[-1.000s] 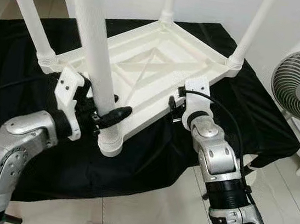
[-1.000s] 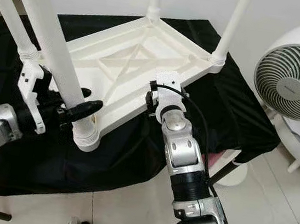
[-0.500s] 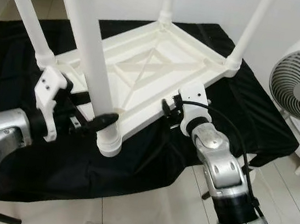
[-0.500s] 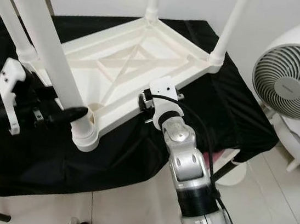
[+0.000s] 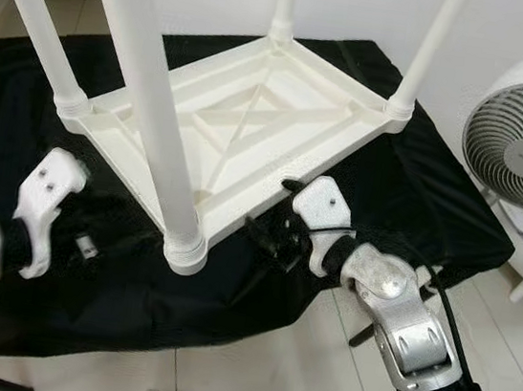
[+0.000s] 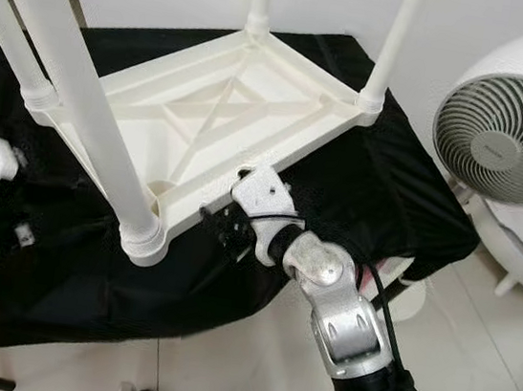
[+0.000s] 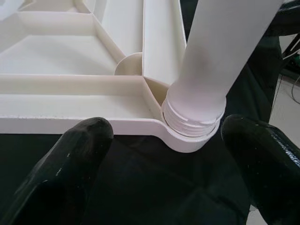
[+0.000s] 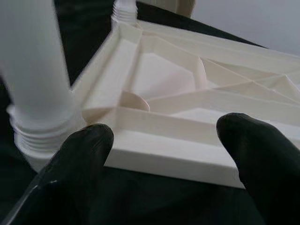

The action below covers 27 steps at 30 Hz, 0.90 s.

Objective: Building children table

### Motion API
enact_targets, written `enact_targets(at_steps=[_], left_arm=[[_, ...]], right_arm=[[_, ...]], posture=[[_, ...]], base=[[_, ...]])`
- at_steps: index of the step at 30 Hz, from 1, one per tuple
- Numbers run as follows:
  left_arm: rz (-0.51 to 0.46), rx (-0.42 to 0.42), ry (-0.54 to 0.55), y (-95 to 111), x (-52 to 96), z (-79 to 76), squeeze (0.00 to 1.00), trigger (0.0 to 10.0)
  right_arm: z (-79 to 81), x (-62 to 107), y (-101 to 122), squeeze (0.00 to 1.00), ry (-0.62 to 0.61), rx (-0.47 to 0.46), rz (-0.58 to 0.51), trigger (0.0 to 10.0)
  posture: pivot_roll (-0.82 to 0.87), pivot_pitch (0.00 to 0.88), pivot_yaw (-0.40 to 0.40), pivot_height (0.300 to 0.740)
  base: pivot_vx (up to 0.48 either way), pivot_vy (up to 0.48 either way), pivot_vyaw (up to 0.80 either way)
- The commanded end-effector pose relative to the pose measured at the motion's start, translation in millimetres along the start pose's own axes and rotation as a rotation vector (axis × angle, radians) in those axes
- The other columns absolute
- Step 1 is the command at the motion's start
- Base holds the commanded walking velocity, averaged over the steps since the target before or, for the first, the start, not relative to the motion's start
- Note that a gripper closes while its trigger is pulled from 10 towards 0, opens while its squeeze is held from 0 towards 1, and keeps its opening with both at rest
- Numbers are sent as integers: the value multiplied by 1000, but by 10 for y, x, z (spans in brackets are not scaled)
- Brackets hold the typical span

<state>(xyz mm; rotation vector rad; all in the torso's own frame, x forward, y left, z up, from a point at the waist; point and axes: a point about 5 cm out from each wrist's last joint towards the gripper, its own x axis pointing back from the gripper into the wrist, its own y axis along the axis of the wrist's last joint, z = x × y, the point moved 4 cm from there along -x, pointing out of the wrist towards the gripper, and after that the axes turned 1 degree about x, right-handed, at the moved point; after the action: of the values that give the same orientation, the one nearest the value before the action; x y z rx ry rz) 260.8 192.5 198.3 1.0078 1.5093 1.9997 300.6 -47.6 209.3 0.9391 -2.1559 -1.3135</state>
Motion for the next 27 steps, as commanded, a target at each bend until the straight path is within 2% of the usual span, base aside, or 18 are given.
enact_targets(at_steps=[1,2,3,4,8,12,13,14,15,16,17,18,19,24,27], left_arm=[[36,-46,-6,-38,59,38,0,10000],[36,-46,-6,-38,59,38,0,10000],[51,-63,58,-66,75,145,0,10000],[68,-111,169,-101,85,325,0,10000],[69,-120,186,-104,84,353,0,10000],[26,-93,262,-36,38,448,0,10000],[14,-90,288,-23,26,477,0,10000],[14,-90,288,-23,26,477,0,10000],[7,-87,301,-19,19,493,0,10000],[7,-87,301,-19,19,493,0,10000],[0,-87,312,-17,12,505,0,10000],[0,-87,312,-17,12,505,0,10000],[-16,-87,322,-10,-12,512,0,10000],[-22,-88,324,-9,-24,512,0,10000],[-28,-88,330,-1,-28,518,0,10000]], right_arm=[[117,-15,57,1000,60,-66,-36,10000],[117,-15,57,1000,60,-66,-36,10000],[192,-50,97,1000,105,-102,-59,10000],[385,-124,177,0,228,-141,-98,10000],[429,-134,193,0,258,-146,-106,10000],[607,-332,136,0,315,-104,-68,10000],[591,-425,119,0,283,-77,-52,10000],[591,-425,119,0,283,-77,-52,10000],[555,-508,114,0,240,-66,-39,10000],[555,-508,114,0,240,-66,-39,10000],[513,-604,113,0,188,-54,-24,10000],[513,-604,113,0,188,-54,-24,10000],[550,-751,177,0,167,-91,-33,10000],[592,-795,214,0,178,-115,-44,10000],[624,-894,222,0,162,-142,-45,10000]], posture=[[-34,136,43,740],[-34,136,43,740],[-34,136,43,740],[-30,138,42,740],[-30,138,42,740],[-22,142,38,740],[-25,147,36,740],[-25,147,36,740],[-26,150,33,740],[-26,150,33,740],[-26,150,33,740],[-26,150,33,740],[-22,154,28,740],[-22,154,28,740],[-13,155,24,740]], base=[[0,0,0],[0,0,0],[0,0,0],[0,0,0],[0,0,0],[0,0,0],[0,0,0],[0,0,0],[0,0,0],[0,0,0],[0,0,0],[0,0,0],[0,0,0],[0,0,0],[0,0,0]])
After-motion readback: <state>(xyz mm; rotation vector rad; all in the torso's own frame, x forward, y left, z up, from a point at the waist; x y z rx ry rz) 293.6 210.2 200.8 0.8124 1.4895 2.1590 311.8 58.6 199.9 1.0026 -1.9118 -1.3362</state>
